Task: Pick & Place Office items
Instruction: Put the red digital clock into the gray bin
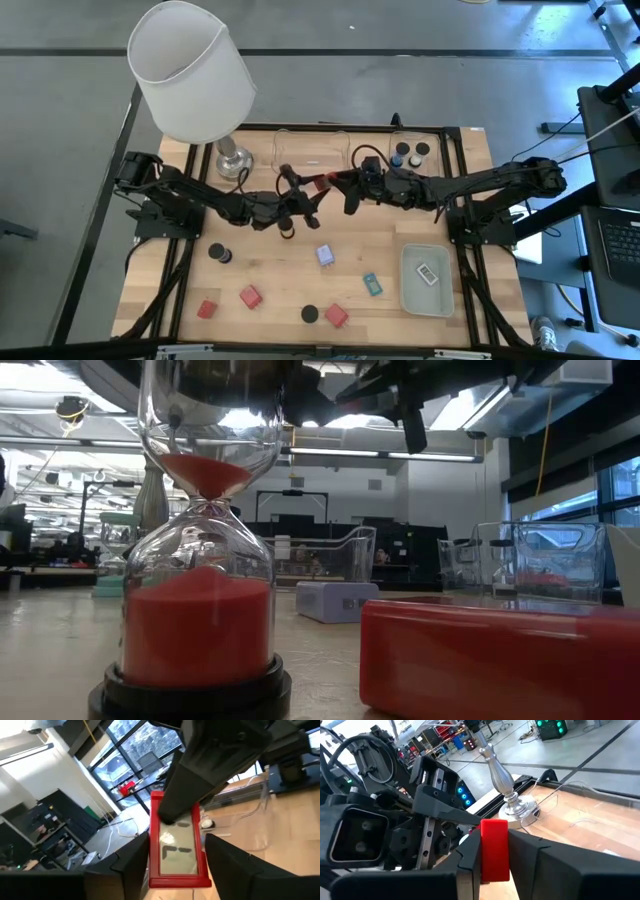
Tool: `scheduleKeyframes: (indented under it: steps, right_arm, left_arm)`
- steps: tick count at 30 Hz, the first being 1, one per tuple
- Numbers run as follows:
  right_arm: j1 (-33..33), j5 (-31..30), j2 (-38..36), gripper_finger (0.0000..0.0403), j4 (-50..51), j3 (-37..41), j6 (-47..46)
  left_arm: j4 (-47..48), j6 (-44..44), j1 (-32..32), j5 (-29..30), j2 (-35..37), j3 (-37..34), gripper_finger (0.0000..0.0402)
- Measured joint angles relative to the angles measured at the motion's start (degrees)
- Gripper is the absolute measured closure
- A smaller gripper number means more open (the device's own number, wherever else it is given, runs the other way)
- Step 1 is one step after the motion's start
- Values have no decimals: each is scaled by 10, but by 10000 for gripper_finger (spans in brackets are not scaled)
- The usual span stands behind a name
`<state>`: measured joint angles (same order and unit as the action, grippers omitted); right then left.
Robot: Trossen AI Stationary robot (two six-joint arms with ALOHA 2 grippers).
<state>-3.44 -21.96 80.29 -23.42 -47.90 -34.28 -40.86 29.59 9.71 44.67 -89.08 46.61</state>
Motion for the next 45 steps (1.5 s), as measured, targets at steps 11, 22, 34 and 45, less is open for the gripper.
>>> scheduleKeyframes:
  steps: [11,22,34,45]
  right_arm:
    - [22,47,-94,332,332,-48,-2]
    - [-115,248,-153,331,734,-108,-228]
    - [-332,274,-108,331,828,-76,-505]
    - [-322,320,-10,331,819,-47,-476]
  left_arm:
    - [5,-12,50,120,1,0,147]
    - [103,-94,55,245,2,0,151]
    - [271,-256,2,175,2,0,153]
    - [280,-276,-20,64,2,0,158]
